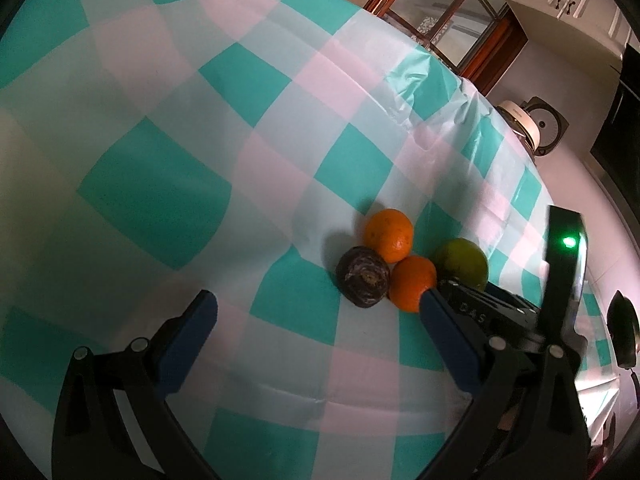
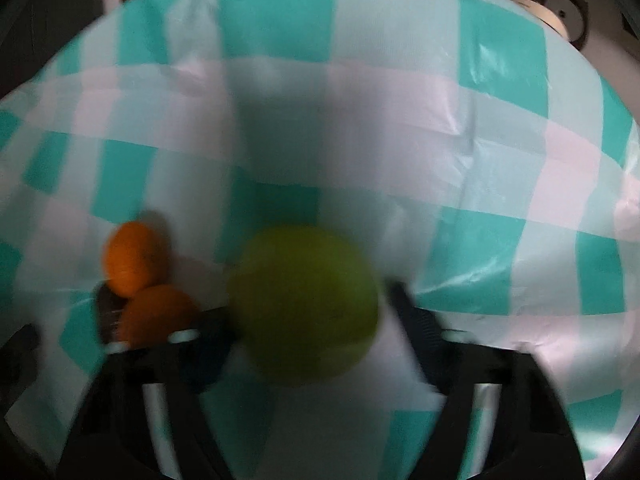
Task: Organize fruits
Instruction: 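Grasp the green apple with the right tool while the left tool grasps a dark brown fruit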
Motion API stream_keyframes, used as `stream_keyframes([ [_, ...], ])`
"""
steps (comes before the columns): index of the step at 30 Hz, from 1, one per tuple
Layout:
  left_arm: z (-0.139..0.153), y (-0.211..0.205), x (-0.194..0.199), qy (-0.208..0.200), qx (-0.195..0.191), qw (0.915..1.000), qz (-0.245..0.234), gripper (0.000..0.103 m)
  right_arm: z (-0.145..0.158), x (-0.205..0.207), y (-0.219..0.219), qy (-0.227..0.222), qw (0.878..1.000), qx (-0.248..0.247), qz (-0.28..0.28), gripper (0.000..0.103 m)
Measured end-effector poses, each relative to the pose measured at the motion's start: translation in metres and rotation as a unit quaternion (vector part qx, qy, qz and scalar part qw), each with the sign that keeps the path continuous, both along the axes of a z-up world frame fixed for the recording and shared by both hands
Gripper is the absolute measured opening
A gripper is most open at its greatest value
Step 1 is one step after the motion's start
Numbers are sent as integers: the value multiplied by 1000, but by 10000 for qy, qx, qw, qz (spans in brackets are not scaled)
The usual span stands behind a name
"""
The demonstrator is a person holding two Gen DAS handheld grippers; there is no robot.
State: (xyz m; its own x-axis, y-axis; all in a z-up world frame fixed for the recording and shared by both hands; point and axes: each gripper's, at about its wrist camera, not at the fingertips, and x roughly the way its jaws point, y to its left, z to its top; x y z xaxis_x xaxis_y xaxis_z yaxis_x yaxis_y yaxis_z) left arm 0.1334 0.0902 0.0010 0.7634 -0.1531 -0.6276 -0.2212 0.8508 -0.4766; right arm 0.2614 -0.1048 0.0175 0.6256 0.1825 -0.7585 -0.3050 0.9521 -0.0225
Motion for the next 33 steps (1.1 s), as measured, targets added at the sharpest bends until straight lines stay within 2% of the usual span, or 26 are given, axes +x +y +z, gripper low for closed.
stream_keyframes([
  [2, 0, 0, 0, 15, -11, 10000, -17, 101, 2, -8, -6, 5, 9997, 71, -244, 60],
  [6, -1, -3, 1, 27, 29, 10000, -74, 101, 5, -53, -40, -103, 9938, 745, -814, 60],
  [10, 0, -9, 3, 55, 174, 9995, -241, 101, 6, -104, -77, -173, 9750, 1660, -1470, 60],
  [13, 0, -15, 7, 149, 311, 9983, -472, 101, 0, -118, -86, -208, 9651, 2053, -1612, 61],
  [16, 2, -23, 16, 215, 681, 9943, -794, 101, -1, -122, -79, -262, 9630, 2173, -1572, 61],
  [19, 3, -31, 26, 323, 1205, 9853, -1165, 93, -3, -119, -86, -171, 9617, 2309, -1469, 61],
  [21, 2, -33, 34, 424, 1423, 9794, -1369, 90, 0, -119, -91, -151, 9614, 2341, -1438, 61],
  [24, -3, -42, 46, 586, 1847, 9670, -1657, 84, -2, -118, -88, -139, 9620, 2312, -1443, 61],
  [29, -7, -57, 61, 628, 2276, 9525, -1922, 71, -3, -120, -92, -82, 9589, 2412, -1491, 61],
  [33, -8, -58, 70, 659, 2315, 9511, -1938, 61, -3, -121, -90, -87, 9596, 2387, -1488, 61],
])
